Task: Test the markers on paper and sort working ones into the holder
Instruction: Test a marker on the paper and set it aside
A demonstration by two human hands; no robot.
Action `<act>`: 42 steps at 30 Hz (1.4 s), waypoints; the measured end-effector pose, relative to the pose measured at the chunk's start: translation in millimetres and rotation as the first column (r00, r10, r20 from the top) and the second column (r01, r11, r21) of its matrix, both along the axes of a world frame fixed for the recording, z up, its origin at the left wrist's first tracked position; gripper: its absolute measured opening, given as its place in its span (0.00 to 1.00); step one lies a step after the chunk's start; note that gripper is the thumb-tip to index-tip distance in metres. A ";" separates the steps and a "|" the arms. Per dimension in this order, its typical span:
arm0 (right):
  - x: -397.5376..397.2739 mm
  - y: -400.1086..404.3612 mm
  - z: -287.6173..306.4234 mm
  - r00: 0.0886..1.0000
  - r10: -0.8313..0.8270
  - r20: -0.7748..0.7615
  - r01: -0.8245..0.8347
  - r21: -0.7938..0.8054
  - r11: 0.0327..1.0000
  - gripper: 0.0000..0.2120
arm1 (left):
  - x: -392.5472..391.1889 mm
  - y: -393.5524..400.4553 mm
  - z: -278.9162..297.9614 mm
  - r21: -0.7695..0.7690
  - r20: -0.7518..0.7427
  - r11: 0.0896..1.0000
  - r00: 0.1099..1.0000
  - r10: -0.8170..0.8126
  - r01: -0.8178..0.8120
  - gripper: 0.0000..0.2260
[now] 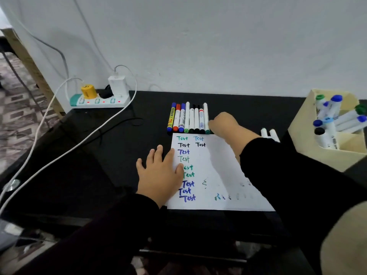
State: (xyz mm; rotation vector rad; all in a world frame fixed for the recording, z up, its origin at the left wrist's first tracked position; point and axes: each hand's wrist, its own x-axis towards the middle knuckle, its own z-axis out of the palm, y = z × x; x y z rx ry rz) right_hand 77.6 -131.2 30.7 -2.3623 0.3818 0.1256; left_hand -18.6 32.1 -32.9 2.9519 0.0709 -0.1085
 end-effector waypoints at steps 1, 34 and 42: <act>6.3 1.3 -1.2 1.000 0.016 -0.008 -0.016 -0.021 1.000 0.15 | -0.3 0.5 -1.1 -0.003 0.006 1.000 1.000 -0.003 0.003 0.26; 23.0 11.4 1.9 0.992 0.037 -0.123 -0.072 -0.286 0.955 0.12 | -2.4 3.1 -1.5 -0.015 -0.019 1.000 0.999 -0.028 0.027 0.26; 19.9 -12.0 3.6 0.998 -0.035 -0.043 0.028 -0.149 0.988 0.09 | -2.7 3.8 -0.8 -0.021 -0.028 0.999 0.999 -0.034 0.033 0.26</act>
